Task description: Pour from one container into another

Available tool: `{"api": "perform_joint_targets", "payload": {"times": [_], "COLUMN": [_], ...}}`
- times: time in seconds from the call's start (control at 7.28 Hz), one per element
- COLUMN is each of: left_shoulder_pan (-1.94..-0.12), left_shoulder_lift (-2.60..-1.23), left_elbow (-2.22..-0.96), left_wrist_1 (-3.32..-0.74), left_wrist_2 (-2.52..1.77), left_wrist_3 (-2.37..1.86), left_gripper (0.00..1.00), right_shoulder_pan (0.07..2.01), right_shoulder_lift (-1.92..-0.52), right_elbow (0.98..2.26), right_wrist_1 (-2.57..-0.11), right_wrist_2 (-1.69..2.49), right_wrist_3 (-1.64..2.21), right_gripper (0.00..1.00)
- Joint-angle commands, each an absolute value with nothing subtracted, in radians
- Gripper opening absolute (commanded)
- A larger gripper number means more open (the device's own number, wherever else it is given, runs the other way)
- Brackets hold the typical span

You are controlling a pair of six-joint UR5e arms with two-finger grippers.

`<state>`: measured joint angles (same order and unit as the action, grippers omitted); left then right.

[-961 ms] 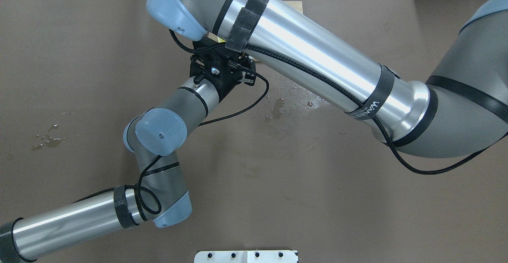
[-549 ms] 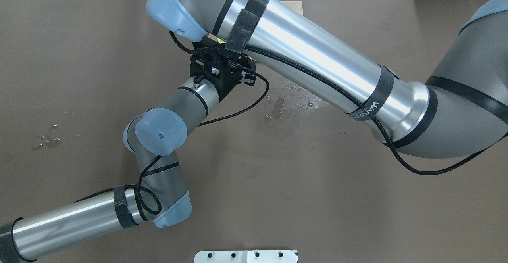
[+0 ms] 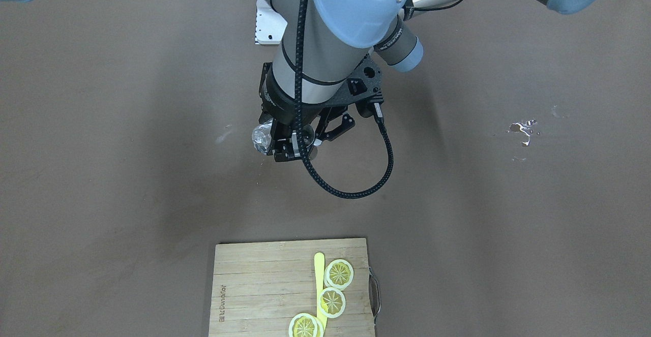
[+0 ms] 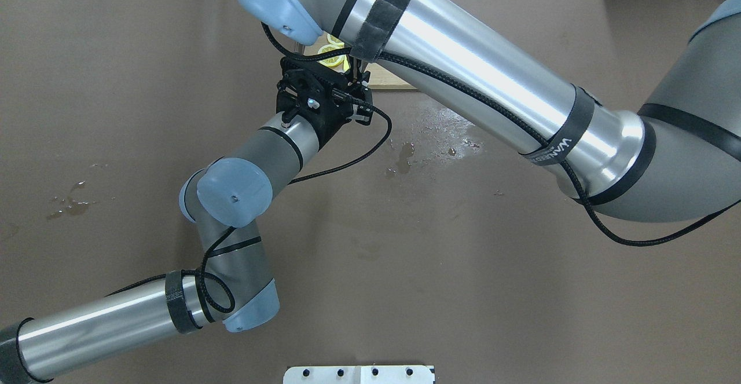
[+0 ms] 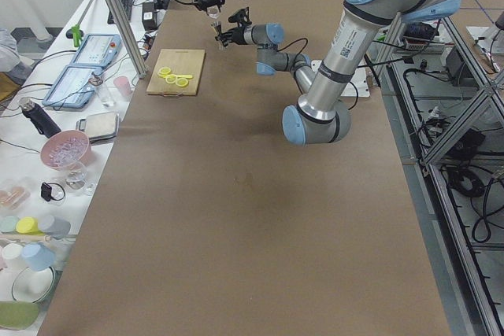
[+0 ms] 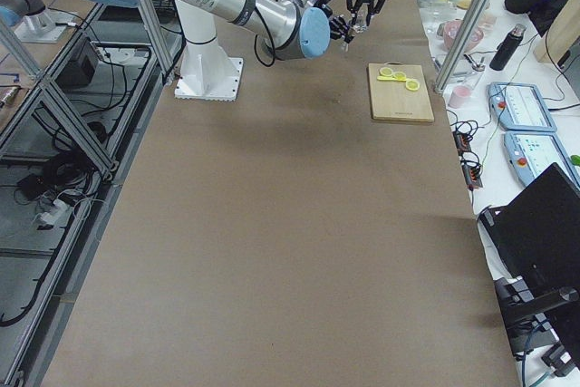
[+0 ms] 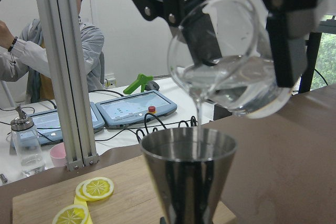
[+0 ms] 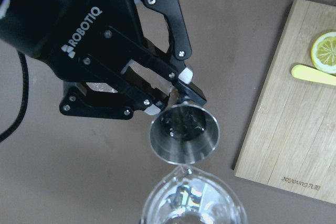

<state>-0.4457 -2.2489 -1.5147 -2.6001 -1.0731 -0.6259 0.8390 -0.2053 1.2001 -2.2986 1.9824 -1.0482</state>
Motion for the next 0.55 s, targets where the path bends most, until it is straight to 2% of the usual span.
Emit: {"api": "perform_joint_targets", "payload": {"times": [0.0, 0.41], "left_shoulder_pan": [-0.446, -0.446], "left_shoulder_lift": [-2.249, -2.249], "left_elbow": [-1.514, -1.514], "left_wrist_1": [-2.600, -2.600], "left_wrist_2": [-1.074, -1.072], "left_wrist_3": [-0.626, -0.626], "left_gripper": [0.00, 0.00], "right_shoulder_pan": [0.902, 1.003], "right_shoulder_lift": [-0.256, -0.417], "right_elbow": [1.262, 1.456], "right_wrist_1": [-2.269, -2.212], "right_wrist_2": [2.072, 2.189], "right_wrist_3": [-1.046, -1.043], "right_gripper": [0.00, 0.00]}}
